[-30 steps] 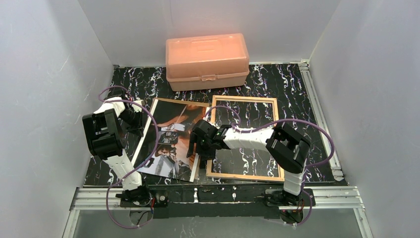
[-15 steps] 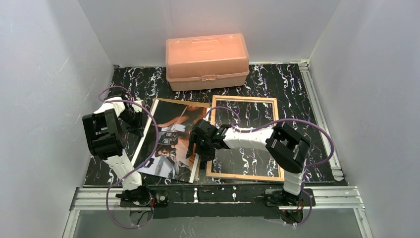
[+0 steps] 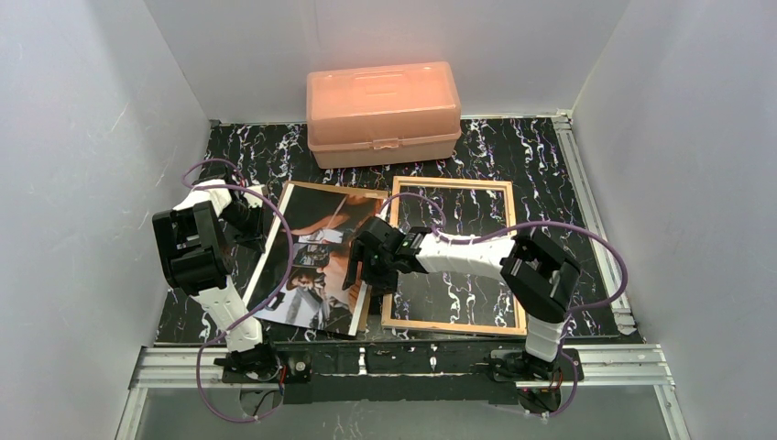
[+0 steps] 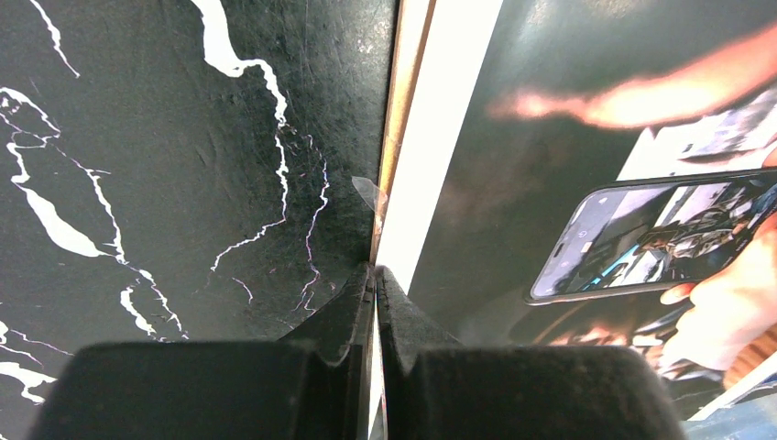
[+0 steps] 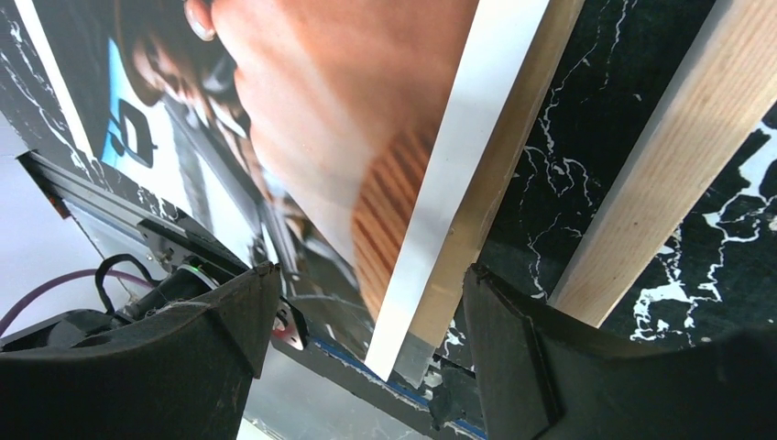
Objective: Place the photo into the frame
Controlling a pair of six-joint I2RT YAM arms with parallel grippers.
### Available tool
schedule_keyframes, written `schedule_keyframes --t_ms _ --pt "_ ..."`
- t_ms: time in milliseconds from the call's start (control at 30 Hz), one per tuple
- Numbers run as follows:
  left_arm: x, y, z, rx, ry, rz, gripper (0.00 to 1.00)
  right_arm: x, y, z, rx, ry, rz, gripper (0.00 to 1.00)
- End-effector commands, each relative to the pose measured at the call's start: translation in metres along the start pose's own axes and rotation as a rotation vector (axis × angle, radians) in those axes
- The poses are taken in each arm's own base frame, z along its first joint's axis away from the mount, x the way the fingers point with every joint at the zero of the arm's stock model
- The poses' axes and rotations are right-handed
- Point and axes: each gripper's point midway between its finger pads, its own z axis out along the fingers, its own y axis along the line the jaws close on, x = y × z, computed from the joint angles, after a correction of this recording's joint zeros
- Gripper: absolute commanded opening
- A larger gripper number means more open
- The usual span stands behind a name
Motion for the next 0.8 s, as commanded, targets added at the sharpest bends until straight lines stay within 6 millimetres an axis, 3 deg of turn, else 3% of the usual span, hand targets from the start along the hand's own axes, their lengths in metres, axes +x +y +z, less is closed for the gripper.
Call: schedule_keyframes --t_ms 0,133,300,467,767 --pt "0.021 -0.009 0.004 0.025 0.066 0.009 0.0 -0.013 0.045 -0.032 -0.131 -0.056 0.001 0.8" --pt "0.021 -0.009 0.003 0.026 0.064 0.01 0.0 -0.022 0.061 -0.047 -0.209 -0.105 -0.002 0.78" --pt "0.021 -0.01 0.002 0.029 0.067 0.009 0.0 -0.029 0.09 -0.07 -0.449 -0.174 -0.004 0.77" --pt "0.021 -0.01 0.001 0.03 0.071 0.007 0.0 -0.029 0.096 -0.081 -0.661 -0.213 0.056 0.77" --pt "0.02 -0.011 -0.001 0.036 0.077 0.001 0.0 -0.034 0.111 -0.09 -0.891 -0.234 0.123 0.78"
